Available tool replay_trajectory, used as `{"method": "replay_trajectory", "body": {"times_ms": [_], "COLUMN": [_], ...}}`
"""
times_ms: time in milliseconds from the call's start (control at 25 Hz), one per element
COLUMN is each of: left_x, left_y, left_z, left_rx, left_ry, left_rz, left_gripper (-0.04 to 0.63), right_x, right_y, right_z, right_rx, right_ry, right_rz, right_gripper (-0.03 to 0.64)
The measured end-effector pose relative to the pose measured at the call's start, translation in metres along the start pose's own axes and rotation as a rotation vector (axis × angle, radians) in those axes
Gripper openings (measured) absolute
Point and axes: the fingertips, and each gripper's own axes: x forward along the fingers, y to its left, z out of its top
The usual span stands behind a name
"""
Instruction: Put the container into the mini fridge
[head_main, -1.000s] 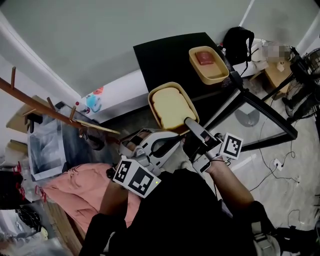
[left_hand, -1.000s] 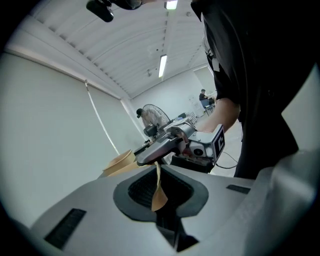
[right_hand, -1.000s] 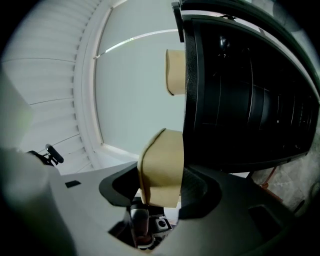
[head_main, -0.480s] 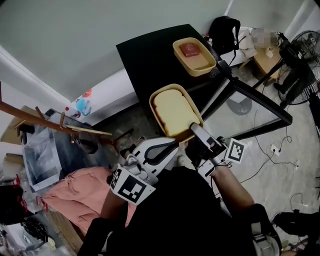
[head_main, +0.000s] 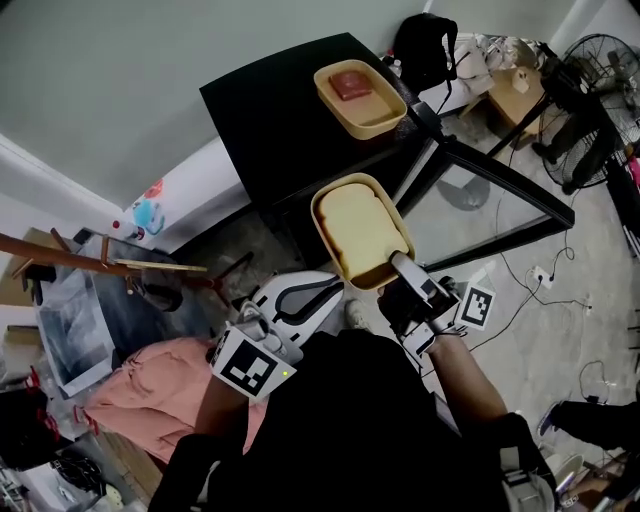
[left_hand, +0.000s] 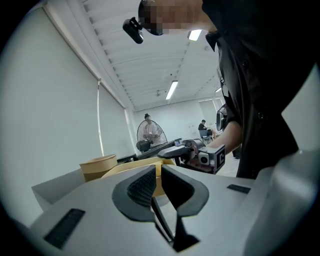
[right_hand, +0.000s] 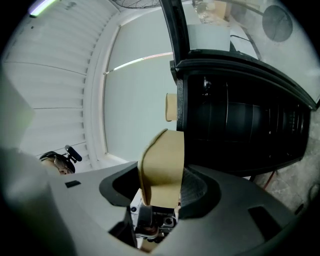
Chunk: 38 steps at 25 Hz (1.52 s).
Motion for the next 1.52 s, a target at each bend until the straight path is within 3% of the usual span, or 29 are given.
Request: {"method": "replay_trajectory", "body": {"times_ms": [280, 480, 800, 1520], "left_x": [0.015, 0.013, -0.005, -0.045], "left_y": [-0.001, 0.003, 0.017, 0.039], "left_z": [-0.009, -0.024, -0.046, -0.066], "left_rx": [-0.048, -0.08, -0.186, -0.307], "left_ry": [0.013, 0.043, 0.069, 0.161], "left_rz": [-0.002, 0.04, 0.178, 0.47], "left_gripper": [0.043, 0.043, 0.043, 0.043], "right_x": [-0.011, -0.005, 0.021, 0.086], "right_y": [-0.035, -0.065, -0.104, -0.172], "right_z": [0.005, 0.009, 0.017, 0.033], "right_rx": [-0.015, -0.031, -0.04, 0.049], "right_ry": [0.0, 0.027, 0.067, 0.142], "right_rz": [-0.081, -0.124, -0.169, -0.205], "right_gripper": [0.224, 0.224, 0.224, 0.224]}}
